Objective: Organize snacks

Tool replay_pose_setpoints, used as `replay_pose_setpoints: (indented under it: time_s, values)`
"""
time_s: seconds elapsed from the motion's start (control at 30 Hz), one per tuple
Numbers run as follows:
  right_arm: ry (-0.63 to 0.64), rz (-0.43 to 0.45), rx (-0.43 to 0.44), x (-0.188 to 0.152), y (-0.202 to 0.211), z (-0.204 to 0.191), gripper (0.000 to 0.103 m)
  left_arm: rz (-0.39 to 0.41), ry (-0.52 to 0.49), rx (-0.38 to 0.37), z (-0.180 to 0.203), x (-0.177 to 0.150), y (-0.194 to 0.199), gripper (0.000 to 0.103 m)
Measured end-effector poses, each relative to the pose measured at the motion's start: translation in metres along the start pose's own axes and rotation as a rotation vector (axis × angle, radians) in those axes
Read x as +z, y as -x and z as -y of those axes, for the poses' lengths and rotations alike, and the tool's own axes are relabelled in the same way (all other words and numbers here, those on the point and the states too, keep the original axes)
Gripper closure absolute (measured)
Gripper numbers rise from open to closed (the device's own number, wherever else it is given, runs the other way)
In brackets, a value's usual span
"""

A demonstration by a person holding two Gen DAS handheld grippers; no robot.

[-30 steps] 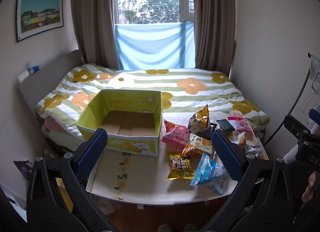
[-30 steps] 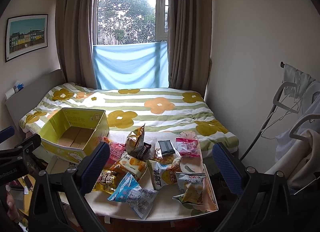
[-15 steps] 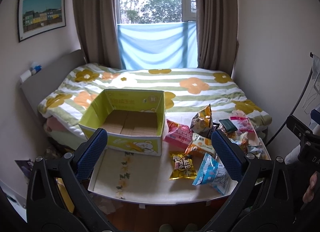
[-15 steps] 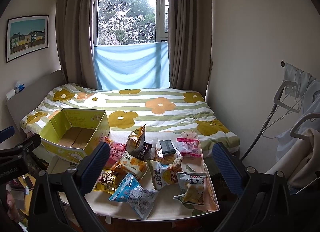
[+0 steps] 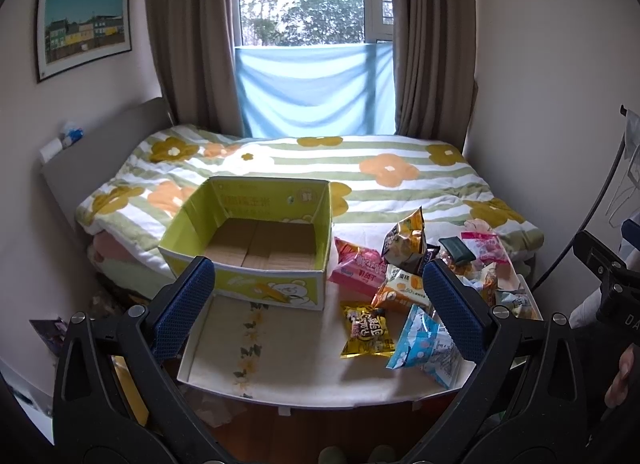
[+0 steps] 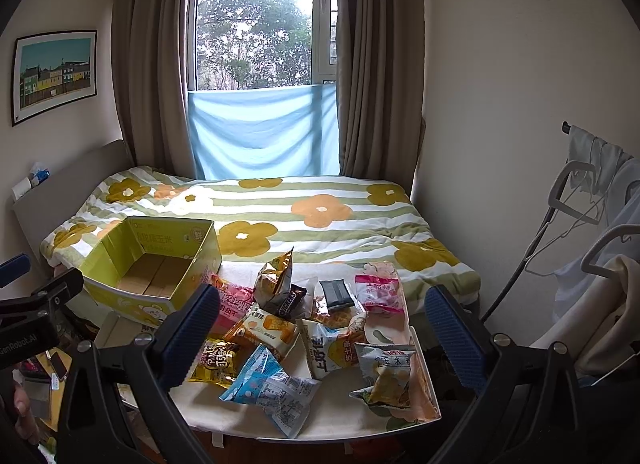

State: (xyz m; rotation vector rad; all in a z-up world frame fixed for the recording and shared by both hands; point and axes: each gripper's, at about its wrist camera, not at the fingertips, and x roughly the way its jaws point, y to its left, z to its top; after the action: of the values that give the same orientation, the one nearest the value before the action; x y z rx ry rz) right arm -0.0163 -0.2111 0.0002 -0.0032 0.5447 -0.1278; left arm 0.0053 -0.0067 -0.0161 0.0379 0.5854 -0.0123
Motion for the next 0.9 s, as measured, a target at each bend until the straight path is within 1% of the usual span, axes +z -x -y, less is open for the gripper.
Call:
replay_pose_setpoints:
  time_s: [0.3, 0.43, 0.57, 0.7, 0.8, 0.87, 0.9]
  values:
    - [-0.001, 0.001, -0.002, 0.001, 0.000, -0.001, 0.001, 0.001, 0.000, -0.002, 0.001, 0.000, -0.001, 0.000]
    - [-0.005, -0.007, -0.026, 0.002, -0.002, -0.004, 0.001, -0.007, 0.003, -0.024, -0.002, 0.004, -0.006, 0.000]
    - [-0.018, -0.041, -0.053, -0.001, -0.006, -0.002, 0.001, -0.058, -0.024, -0.029, -0.004, 0.004, -0.023, 0.000]
    - [-0.024, -0.094, -0.095, -0.014, -0.018, 0.007, 0.001, -0.123, -0.053, -0.085, -0.001, -0.005, -0.047, 0.000]
    - [-0.017, -0.137, -0.120, -0.028, -0.030, 0.017, 0.001, -0.184, -0.079, -0.118, 0.012, -0.019, -0.067, 0.000]
    - [-0.015, -0.165, -0.111, -0.037, -0.039, 0.026, 0.001, -0.207, -0.090, -0.130, 0.025, -0.028, -0.076, 0.000]
    - [-0.015, -0.182, -0.100, -0.042, -0.046, 0.032, 0.001, -0.218, -0.095, -0.151, 0.033, -0.034, -0.081, 0.000]
